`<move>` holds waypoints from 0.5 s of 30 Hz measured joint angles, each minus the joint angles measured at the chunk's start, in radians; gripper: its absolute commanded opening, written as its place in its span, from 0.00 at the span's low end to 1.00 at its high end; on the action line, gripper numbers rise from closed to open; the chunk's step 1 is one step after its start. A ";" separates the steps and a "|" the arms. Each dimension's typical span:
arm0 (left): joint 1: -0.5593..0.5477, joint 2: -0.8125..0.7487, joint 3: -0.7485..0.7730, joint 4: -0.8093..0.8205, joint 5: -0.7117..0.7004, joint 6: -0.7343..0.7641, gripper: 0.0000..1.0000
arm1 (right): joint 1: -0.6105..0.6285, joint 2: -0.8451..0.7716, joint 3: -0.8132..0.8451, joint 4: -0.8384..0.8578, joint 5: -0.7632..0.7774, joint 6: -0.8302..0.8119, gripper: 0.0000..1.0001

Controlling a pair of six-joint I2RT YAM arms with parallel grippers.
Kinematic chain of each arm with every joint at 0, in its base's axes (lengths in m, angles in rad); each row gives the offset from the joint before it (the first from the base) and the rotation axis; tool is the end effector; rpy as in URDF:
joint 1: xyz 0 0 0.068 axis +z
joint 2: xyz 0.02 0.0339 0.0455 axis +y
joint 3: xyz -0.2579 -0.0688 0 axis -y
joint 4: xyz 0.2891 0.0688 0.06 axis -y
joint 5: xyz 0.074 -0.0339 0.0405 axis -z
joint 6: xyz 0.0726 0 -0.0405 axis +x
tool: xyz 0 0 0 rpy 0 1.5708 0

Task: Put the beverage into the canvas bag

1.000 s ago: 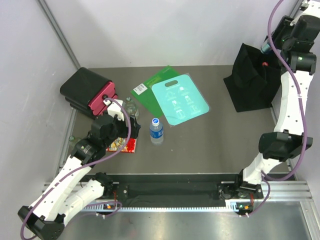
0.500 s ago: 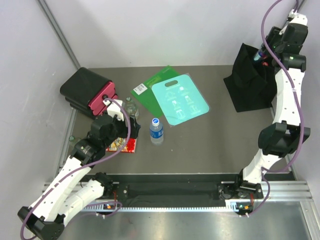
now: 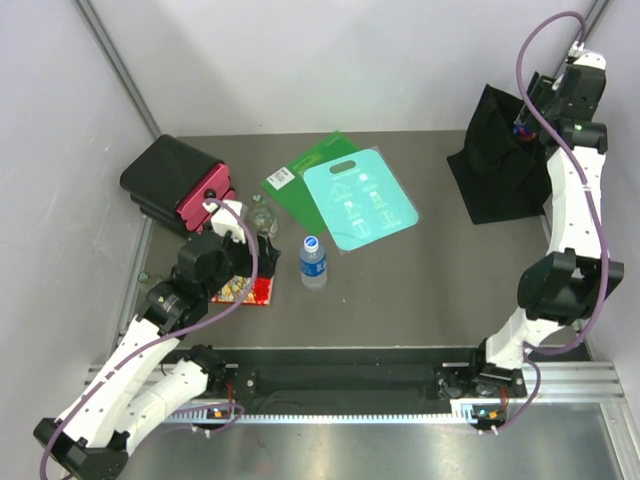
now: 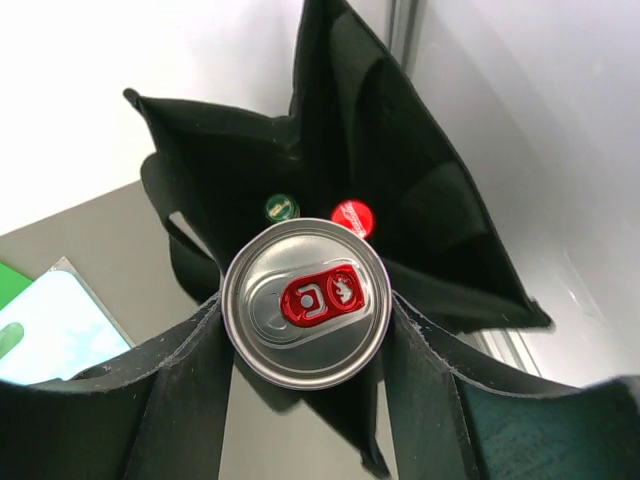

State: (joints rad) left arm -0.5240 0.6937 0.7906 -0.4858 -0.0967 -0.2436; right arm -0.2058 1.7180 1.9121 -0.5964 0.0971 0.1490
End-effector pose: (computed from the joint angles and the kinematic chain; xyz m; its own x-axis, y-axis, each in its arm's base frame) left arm 0.2104 -0.1135 0.3106 -0.4201 -0.0345 -0.9068 0.3291 0.9255 -0.1877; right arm 0.4533 -0.1018 0.4260 -0.3359 0.2211 -0.9156 0.3444 0.9336 0.0991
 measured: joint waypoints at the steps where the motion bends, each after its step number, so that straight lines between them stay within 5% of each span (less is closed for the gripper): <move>1: 0.000 0.000 0.000 0.000 0.000 0.000 0.98 | 0.000 -0.016 -0.013 0.000 0.004 0.000 0.00; 15: -0.001 0.000 0.000 0.000 0.003 0.000 0.98 | 0.003 -0.124 -0.094 -0.031 0.110 -0.014 0.00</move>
State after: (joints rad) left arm -0.5247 0.6937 0.7906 -0.4854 -0.0933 -0.2440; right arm -0.2028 1.5936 1.8179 -0.6273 0.2070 0.1345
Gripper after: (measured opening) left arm 0.985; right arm 0.535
